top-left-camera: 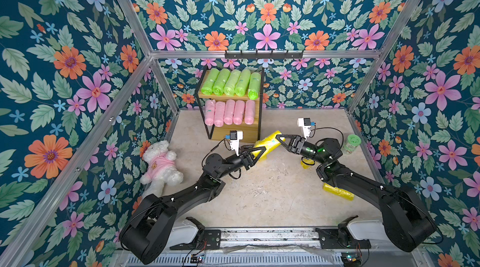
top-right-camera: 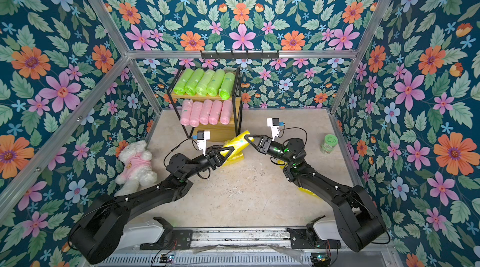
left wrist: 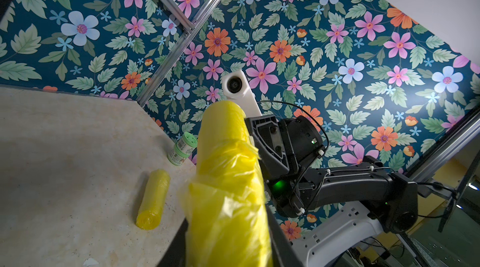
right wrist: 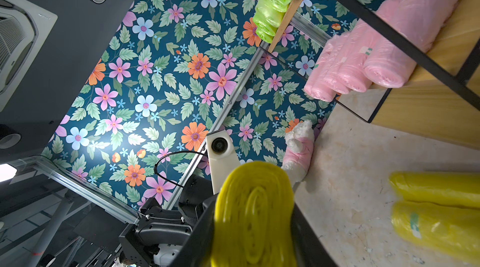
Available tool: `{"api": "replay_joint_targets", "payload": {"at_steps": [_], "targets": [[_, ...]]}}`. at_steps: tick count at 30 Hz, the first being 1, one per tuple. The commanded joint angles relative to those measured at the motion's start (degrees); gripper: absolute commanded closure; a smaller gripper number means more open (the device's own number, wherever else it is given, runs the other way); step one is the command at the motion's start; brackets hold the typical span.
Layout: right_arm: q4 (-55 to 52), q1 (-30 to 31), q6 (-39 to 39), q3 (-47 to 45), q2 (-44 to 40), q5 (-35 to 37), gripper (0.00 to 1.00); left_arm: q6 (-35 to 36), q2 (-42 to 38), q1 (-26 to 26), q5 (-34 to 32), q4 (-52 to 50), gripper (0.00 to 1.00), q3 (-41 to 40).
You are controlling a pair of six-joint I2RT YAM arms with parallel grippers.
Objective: Sort the rolls of trash bags by color and place them on the shelf
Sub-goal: Pick up the roll of trash bags from the center of the board, then place the roll of trash bags on the shelf.
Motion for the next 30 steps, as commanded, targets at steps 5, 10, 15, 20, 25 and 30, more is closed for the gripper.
{"api": "replay_joint_targets", "payload": {"at_steps": [5, 10, 15, 20, 25, 30], "targets": [[-13.49, -2.15, -10.13, 1.16, -4.92, 4.82, 0.16, 4.36, -2.93, 3.75, -0.61, -3.78, 0.69, -1.46], [-27.64, -2.23, -20.79, 2.93, -10.26, 11.05, 0.10, 6.94, -6.78, 9.65, -2.24, -9.40, 0.69, -5.42], [-33.11, -2.16, -26.61, 2.59, -13.45, 15.04, 0.10, 10.51, -11.65, 15.29, -8.67, -17.59, 0.70, -8.78], [-33.90, -2.15, -28.74, 2.49, -14.17, 15.07, 0.10, 10.00, -13.23, 21.15, -14.78, -20.60, 0.69, -10.80], [-33.49, -2.16, -30.10, 2.21, -13.83, 15.18, 0.11, 7.53, -10.71, 25.75, -20.20, -15.56, 0.69, -12.76], [-32.42, -2.16, -28.87, 3.35, -10.87, 12.75, 0.11, 8.17, -1.93, 26.57, -21.00, -10.45, 0.69, -9.88]]}}
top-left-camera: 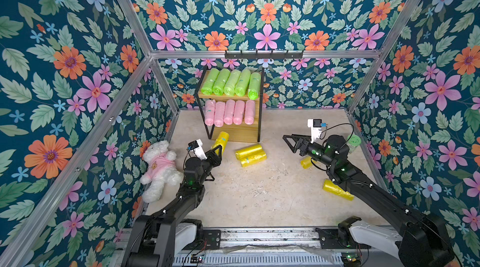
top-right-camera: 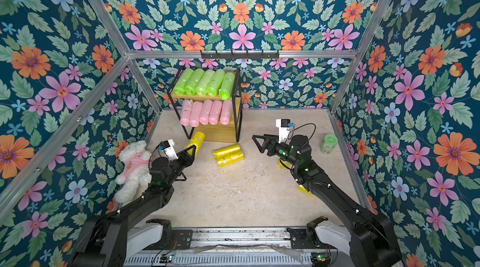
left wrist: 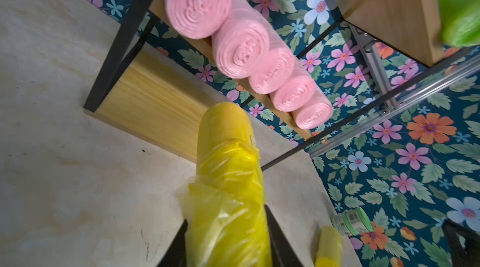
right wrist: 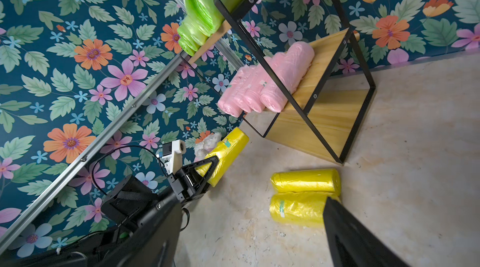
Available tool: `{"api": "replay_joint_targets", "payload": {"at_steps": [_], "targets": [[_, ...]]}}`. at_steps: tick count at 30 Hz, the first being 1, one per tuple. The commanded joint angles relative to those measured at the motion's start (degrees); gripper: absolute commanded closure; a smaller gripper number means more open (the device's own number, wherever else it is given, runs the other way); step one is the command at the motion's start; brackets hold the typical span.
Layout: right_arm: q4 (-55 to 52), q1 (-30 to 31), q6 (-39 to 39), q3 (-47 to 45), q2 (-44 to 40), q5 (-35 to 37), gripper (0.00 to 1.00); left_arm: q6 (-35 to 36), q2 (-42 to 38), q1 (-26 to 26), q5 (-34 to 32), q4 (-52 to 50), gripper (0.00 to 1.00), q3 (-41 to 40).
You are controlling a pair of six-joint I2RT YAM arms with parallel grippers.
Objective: Sort the rolls of trash bags by color and place them on the shelf
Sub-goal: Place the roll of trash bags on the shelf.
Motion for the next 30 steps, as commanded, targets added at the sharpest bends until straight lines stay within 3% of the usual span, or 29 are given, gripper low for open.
{"api": "replay_joint_targets", "payload": {"at_steps": [1, 9, 16, 30], "targets": [[1.68, 0.03, 0.07, 0.87, 0.98, -1.95, 0.12, 0.51, 4.26, 0.30, -2.00, 7.78, 0.69, 1.82], [2.82, 0.27, 0.80, -0.37, 0.98, -1.53, 0.12, 6.77, 14.72, 1.93, -7.01, 11.56, 0.67, 5.02], [2.90, 0.59, 0.73, -0.42, 1.77, -1.82, 0.12, 6.79, 26.73, 3.51, -6.77, 19.68, 0.64, 9.28], [2.08, 0.73, 0.89, -0.57, 2.32, -2.34, 0.13, 4.28, 41.25, 4.95, -5.71, 20.45, 0.56, 19.39]]}}
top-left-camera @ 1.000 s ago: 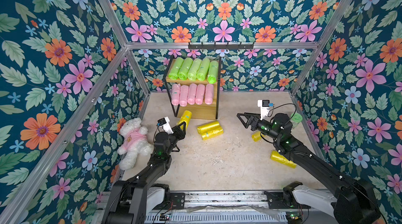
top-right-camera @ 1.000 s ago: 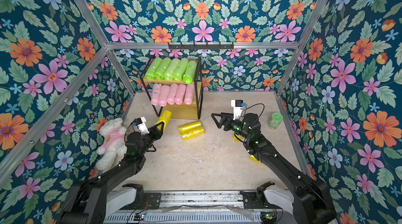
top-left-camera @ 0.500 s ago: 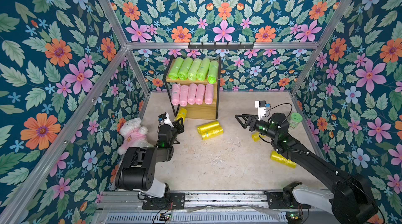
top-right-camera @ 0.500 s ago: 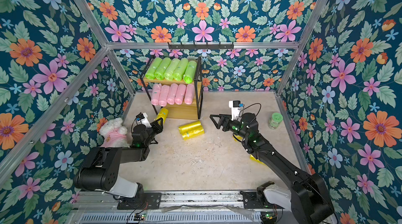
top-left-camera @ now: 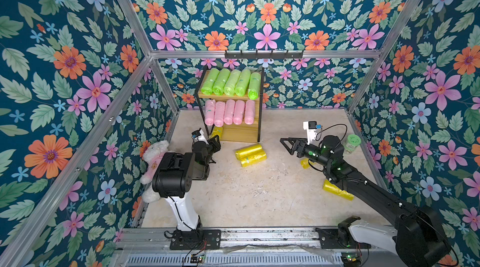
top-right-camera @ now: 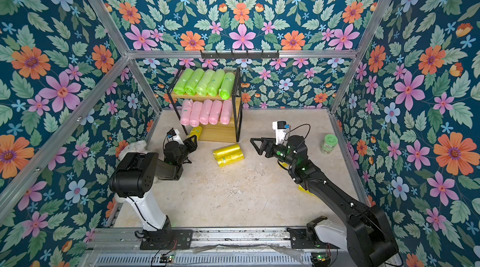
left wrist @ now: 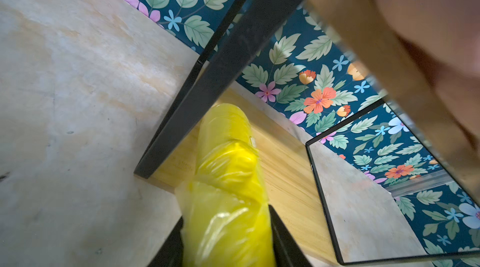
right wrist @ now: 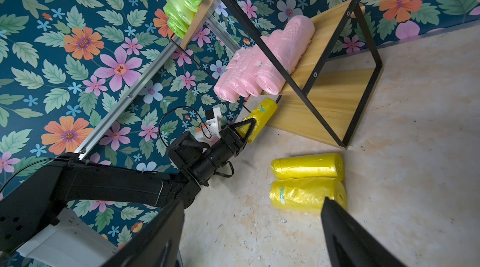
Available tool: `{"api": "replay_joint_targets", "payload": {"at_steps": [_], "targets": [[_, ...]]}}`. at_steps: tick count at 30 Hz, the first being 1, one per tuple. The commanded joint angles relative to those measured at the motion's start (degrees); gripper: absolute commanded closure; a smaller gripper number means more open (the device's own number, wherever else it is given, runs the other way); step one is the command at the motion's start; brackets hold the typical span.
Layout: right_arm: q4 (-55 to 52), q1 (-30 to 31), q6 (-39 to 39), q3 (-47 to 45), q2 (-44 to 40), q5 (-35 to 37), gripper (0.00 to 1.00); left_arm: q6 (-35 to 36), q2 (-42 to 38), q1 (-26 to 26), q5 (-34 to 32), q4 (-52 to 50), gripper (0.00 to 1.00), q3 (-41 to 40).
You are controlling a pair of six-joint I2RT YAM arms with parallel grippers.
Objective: Sort the rolls of trash bags by color and place them on the shelf
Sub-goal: Place the roll of trash bags on the shelf.
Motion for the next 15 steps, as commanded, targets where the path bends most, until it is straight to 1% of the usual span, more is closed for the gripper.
{"api": "replay_joint_targets", "payload": {"at_steps": [1, 15], "targets": [[0.64, 0.13, 0.03, 0.59, 0.26, -0.97, 0.13, -1.01, 1.80, 0.19, 0.00, 3.67, 0.55, 1.43], [0.98, 2.47, 0.38, 0.17, 0.63, 0.35, 0.14, -4.13, 8.23, 0.89, -0.97, 4.23, 0.51, 5.56]]}}
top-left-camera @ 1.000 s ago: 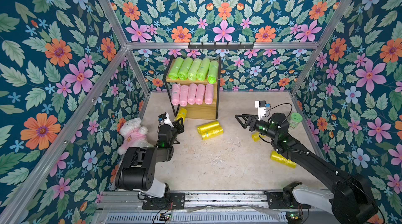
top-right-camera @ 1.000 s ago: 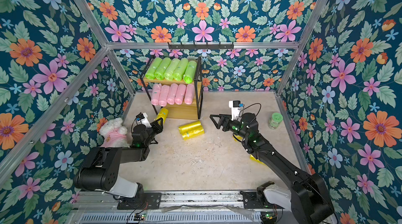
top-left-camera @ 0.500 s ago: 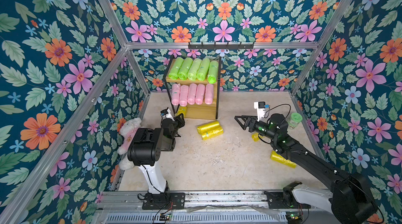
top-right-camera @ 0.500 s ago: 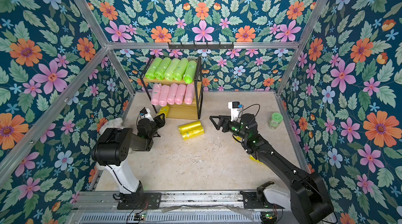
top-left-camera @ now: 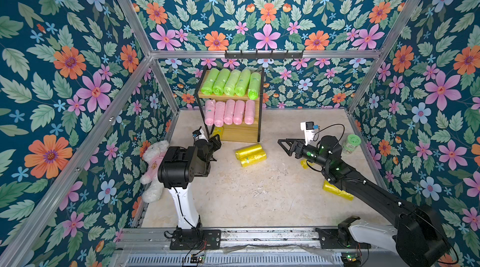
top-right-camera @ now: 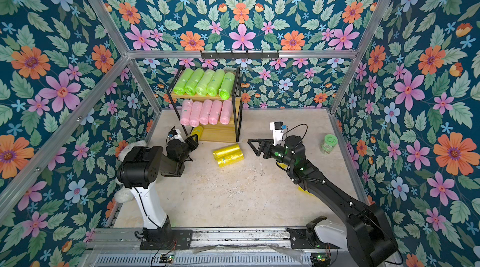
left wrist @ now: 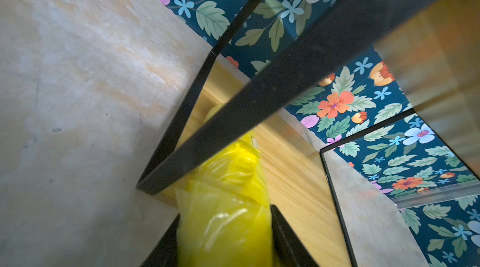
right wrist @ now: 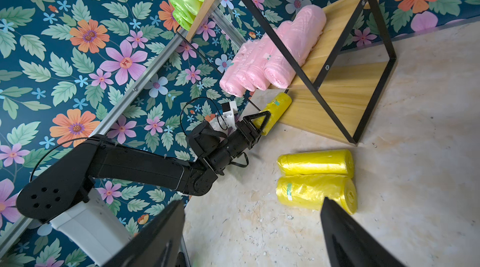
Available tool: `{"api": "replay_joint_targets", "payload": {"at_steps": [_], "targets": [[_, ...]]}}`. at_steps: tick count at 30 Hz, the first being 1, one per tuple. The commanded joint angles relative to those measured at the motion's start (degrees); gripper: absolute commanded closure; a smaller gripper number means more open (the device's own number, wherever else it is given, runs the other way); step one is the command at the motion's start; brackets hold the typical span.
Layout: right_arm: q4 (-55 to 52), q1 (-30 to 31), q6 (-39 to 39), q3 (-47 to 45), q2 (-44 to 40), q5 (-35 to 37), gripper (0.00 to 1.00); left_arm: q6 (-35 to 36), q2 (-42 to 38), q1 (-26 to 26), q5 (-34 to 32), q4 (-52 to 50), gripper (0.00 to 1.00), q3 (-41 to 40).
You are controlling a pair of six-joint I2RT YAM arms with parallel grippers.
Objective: Sort the rolls of trash bags by color and place them on the shelf
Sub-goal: Place the roll of trash bags on the shelf.
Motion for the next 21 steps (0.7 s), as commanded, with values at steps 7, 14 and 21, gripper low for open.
{"api": "replay_joint_targets", "payload": {"at_steps": [7, 14, 21], "targets": [[1.58, 1.78, 0.74, 0.10, 1.08, 1.14, 0.14, -3.40, 3.03, 0.43, -1.09, 3.84, 0.47, 2.18], [0.61, 2.72, 0.61, 1.95, 2.63, 1.05, 0.14, -4.13, 3.59, 0.63, -2.78, 2.89, 0.40, 2.69], [0.80, 2.91, 0.64, 1.58, 2.72, 1.31, 0.14, -5.17, 2.71, 0.65, -3.80, 3.17, 0.31, 1.63]]}}
